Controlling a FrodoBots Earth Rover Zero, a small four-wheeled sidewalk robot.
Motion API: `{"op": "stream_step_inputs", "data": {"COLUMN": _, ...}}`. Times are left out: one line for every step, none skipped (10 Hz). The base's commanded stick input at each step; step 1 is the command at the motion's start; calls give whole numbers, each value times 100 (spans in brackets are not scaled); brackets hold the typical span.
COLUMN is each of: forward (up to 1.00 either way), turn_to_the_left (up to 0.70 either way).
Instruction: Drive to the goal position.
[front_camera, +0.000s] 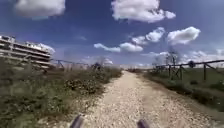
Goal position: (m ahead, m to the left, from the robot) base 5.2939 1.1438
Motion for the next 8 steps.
{"op": "stream_step_inputs", "data": {"forward": 100, "turn_to_the_left": -3}}
{"op": "stream_step_inputs", "data": {"forward": 100, "turn_to_the_left": 0}}
{"op": "stream_step_inputs", "data": {"forward": 100, "turn_to_the_left": 0}}
{"op": "stream_step_inputs", "data": {"forward": 100, "turn_to_the_left": 0}}
{"op": "stream_step_inputs", "data": {"forward": 100, "turn_to_the_left": 0}}
{"op": "stream_step_inputs", "data": {"forward": 100, "turn_to_the_left": 0}}
{"op": "stream_step_inputs", "data": {"forward": 100, "turn_to_the_left": 0}}
{"op": "stream_step_inputs", "data": {"forward": 100, "turn_to_the_left": 0}}
